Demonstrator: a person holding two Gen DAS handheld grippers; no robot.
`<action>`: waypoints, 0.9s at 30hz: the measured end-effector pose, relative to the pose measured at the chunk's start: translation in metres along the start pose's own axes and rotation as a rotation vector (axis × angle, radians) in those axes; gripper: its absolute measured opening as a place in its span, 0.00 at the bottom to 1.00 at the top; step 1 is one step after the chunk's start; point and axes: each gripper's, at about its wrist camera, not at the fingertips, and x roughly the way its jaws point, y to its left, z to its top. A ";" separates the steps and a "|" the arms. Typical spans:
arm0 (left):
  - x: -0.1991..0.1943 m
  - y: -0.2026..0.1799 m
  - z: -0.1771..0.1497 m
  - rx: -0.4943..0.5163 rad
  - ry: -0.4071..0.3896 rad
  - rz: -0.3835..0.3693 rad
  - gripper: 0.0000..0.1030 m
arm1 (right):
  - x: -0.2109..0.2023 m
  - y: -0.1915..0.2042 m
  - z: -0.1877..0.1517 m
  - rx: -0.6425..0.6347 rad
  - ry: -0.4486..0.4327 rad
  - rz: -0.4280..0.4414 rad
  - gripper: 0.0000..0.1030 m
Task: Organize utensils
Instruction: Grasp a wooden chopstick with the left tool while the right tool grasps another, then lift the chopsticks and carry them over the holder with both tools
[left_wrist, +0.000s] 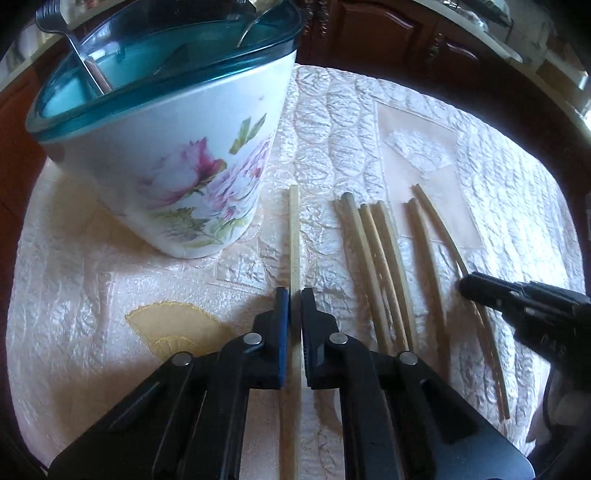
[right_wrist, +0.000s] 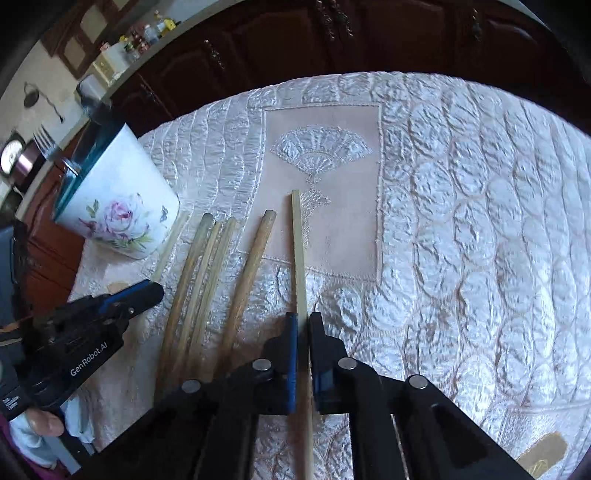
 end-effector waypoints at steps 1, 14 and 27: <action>-0.002 0.004 -0.001 -0.005 0.004 -0.009 0.05 | -0.005 -0.002 -0.004 0.007 -0.001 0.009 0.05; -0.052 0.044 -0.067 -0.003 0.073 -0.087 0.04 | -0.044 0.004 -0.074 -0.042 0.057 -0.008 0.14; -0.034 0.046 -0.032 0.036 0.081 -0.008 0.18 | -0.001 0.028 -0.017 -0.164 0.067 -0.103 0.17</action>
